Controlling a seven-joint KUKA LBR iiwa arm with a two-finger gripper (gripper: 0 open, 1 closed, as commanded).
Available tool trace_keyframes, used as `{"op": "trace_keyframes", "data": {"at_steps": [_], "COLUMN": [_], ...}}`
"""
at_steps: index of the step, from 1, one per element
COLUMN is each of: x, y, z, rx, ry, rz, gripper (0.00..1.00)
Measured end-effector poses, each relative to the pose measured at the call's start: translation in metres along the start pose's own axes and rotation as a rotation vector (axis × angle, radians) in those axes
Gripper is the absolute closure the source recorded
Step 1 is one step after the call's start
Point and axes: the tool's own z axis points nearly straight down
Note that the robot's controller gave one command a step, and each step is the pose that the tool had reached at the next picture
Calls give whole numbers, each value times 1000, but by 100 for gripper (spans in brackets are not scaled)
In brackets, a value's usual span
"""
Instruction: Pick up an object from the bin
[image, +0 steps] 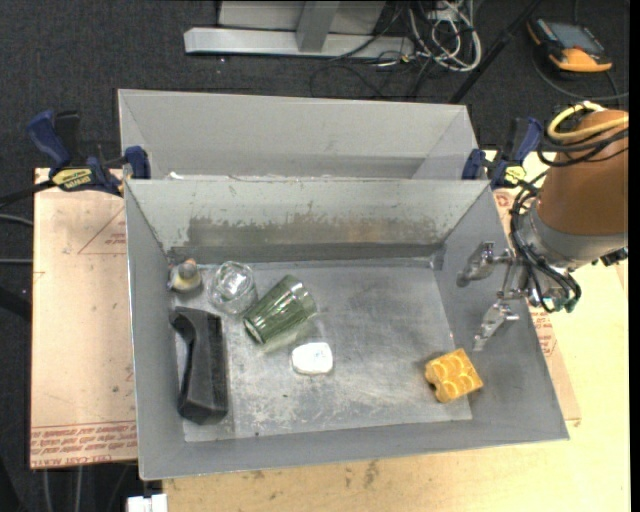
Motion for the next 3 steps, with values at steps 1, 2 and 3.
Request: {"op": "trace_keyframes", "data": {"at_steps": [1,2,3], "x": [-2,8,8], "y": [1,-8,-8], "z": [-5,102,102], "rx": [1,-1,0], "ry": [-8,-6,-6], "rz": [-3,-172,-173], "gripper": [0,100,100]}}
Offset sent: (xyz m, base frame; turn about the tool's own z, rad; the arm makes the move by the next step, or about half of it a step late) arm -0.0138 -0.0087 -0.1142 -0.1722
